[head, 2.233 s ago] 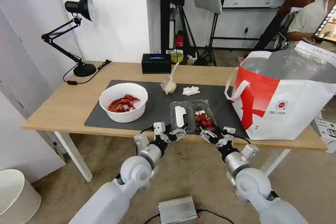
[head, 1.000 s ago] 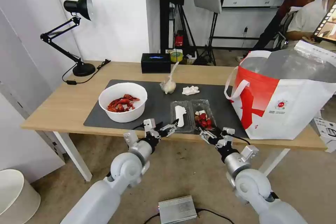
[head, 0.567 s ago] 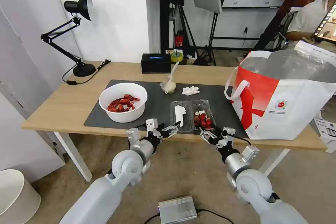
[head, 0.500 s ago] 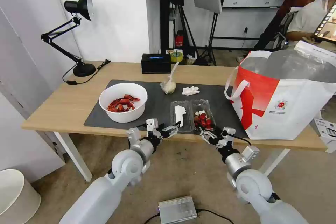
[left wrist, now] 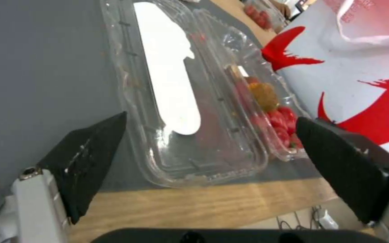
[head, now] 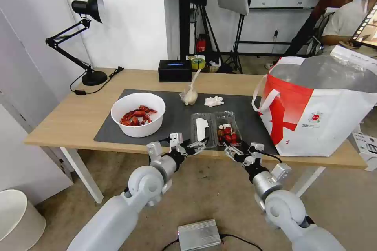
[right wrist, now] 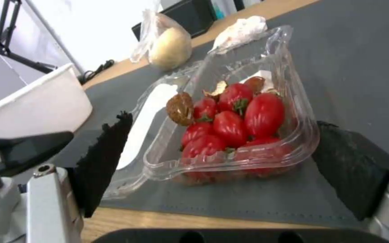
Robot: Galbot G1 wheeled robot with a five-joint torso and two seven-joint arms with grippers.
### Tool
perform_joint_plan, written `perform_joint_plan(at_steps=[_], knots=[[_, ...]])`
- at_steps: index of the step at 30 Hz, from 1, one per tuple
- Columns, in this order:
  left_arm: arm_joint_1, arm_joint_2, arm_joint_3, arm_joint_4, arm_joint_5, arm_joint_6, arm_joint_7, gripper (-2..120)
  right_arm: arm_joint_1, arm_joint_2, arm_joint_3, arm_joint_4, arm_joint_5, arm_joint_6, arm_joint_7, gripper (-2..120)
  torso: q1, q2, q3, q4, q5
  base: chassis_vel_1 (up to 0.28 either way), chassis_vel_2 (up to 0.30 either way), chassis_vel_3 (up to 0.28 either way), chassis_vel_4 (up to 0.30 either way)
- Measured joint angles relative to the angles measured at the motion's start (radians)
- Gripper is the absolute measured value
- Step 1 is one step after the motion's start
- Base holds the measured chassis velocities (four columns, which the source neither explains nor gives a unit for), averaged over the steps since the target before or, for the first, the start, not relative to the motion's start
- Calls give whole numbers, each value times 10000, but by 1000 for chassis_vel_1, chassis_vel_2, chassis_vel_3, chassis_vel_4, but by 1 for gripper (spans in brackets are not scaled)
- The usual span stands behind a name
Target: Pick up the trash from the table and place it into the takeout bag.
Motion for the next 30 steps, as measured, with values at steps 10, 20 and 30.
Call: perform_joint_plan(at_steps=[10, 20, 30], knots=[[-151, -57, 79, -93, -386, -217, 38, 100, -44, 38, -25, -3, -134, 20, -23, 91, 0, -1, 0, 0, 1, 0, 0, 0, 0], [-227, -135, 111, -125, -594, -314, 38, 100, -82, 70, -21, -3, -178, 45, -35, 91, 0, 0, 0, 1, 1, 0, 0, 0, 0], [-331, -202, 77, -208, -719, -339, 27, 100, -95, 103, -15, -14, -214, 63, -45, 91, 0, 0, 0, 0, 2, 0, 0, 0, 0]])
